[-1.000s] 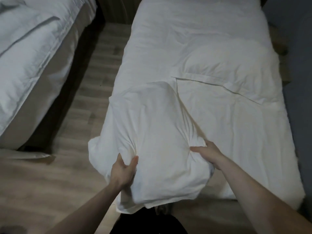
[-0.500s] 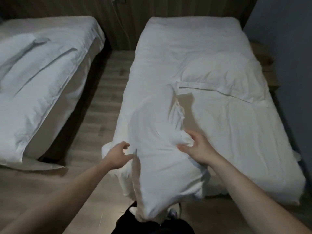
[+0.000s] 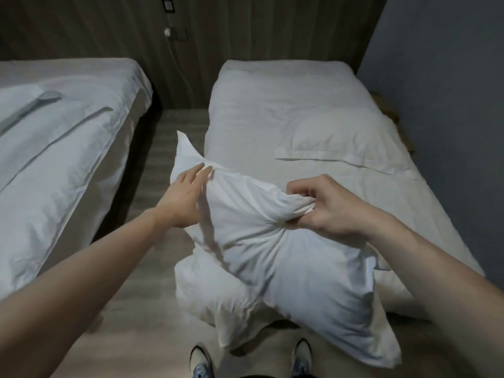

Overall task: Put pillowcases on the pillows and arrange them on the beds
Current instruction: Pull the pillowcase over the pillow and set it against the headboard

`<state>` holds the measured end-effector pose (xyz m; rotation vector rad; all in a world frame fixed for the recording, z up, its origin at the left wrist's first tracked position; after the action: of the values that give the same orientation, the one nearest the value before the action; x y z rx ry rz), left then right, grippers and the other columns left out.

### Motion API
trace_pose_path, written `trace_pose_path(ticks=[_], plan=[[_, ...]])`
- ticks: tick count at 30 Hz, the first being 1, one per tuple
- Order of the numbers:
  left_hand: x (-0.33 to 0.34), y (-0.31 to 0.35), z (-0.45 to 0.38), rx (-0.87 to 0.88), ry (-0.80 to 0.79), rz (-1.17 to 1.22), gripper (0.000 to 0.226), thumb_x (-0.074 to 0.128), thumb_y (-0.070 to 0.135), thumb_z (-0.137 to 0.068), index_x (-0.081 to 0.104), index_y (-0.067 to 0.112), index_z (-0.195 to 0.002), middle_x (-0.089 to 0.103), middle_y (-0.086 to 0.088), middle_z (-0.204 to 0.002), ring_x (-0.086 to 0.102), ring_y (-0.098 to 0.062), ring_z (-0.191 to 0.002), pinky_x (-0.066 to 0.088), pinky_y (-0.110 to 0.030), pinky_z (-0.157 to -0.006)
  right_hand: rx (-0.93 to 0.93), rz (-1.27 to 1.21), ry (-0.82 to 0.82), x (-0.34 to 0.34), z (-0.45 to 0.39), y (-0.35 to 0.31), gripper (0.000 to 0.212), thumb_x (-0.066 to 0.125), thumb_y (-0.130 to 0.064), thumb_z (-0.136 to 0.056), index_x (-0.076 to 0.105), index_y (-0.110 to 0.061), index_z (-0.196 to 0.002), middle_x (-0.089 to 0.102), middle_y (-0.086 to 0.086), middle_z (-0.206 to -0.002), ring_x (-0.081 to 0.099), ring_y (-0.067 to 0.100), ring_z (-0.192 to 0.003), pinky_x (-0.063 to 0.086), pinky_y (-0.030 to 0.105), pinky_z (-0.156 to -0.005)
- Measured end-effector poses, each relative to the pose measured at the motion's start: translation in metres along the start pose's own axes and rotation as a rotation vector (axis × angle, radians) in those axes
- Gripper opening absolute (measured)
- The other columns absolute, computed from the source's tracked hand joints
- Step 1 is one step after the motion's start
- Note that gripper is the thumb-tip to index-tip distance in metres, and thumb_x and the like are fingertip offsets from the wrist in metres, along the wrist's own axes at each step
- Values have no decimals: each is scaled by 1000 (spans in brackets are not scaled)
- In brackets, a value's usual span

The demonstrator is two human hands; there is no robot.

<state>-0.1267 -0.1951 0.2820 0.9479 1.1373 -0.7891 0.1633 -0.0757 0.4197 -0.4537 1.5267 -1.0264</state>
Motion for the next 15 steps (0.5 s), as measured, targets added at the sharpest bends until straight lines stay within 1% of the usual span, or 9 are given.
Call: trace_pose_path(ticks=[3,4,6,7,8,9,10,12,15], plan=[[9,-61,-3,98,-125,-228,120,63,27,-65,-10,38,-160,8,1,-172,8,-32,-160,19,-51,-127,33,-64,-17,31,-4,-28,25,85,-7,-75,62,-15,-71,55,-9,-67,49,0,-68,39,29,-62],[13,-78,-2,100,-190,-262,119,67,32,-66,-6,38,-160,10,5,-171,6,-33,-160,16,-54,-127,49,-82,-23,41,-6,-35,25,85,-7,-75,62,-14,-71,55,-9,-66,48,1,-68,38,30,-62],[17,-101,2,93,-306,-257,107,72,38,-65,19,34,-158,27,7,-164,13,-32,-158,15,-56,-126,71,-105,-8,60,-13,-41,27,86,-8,-76,61,-16,-68,53,-10,-64,47,1,-67,37,29,-61],[18,-109,5,87,-336,-238,92,71,39,-63,36,33,-148,44,5,-154,26,-31,-153,20,-53,-124,90,-120,9,67,-17,-40,28,87,-9,-76,61,-17,-67,53,-10,-64,47,1,-66,36,28,-60],[18,-115,7,78,-337,-214,69,68,38,-62,51,35,-129,59,5,-136,43,-28,-142,28,-47,-118,116,-133,25,75,-21,-38,28,87,-9,-76,61,-16,-67,53,-9,-63,47,2,-65,36,28,-60],[20,-120,7,71,-315,-208,46,64,37,-62,56,36,-108,68,6,-117,56,-25,-126,34,-40,-109,141,-144,39,83,-25,-35,27,88,-10,-75,62,-14,-68,54,-8,-64,48,2,-65,37,28,-60],[23,-127,10,56,-296,-224,29,60,35,-64,58,35,-93,72,6,-103,63,-23,-112,37,-34,-96,162,-155,46,91,-29,-31,25,88,-11,-75,64,-13,-69,56,-7,-64,49,2,-66,37,28,-61],[32,-136,17,28,-298,-271,20,56,32,-69,66,27,-85,73,5,-89,66,-25,-96,34,-31,-78,190,-178,44,105,-37,-21,22,88,-11,-75,66,-12,-73,61,0,-66,53,3,-68,39,28,-63],[42,-162,27,-21,-277,-240,16,55,27,-73,69,22,-78,67,3,-72,62,-28,-82,32,-32,-70,216,-202,46,111,-61,-4,20,87,-12,-75,67,-8,-78,63,13,-72,54,7,-71,39,31,-64]])
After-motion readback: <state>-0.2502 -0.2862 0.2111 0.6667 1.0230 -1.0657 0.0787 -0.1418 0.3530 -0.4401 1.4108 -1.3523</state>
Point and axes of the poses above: each hand's wrist, its own z-axis away from the middle knuckle, its own x-axis out of the palm, y = z × x, the point moved 5 cm from there along -z, towards the middle knuckle
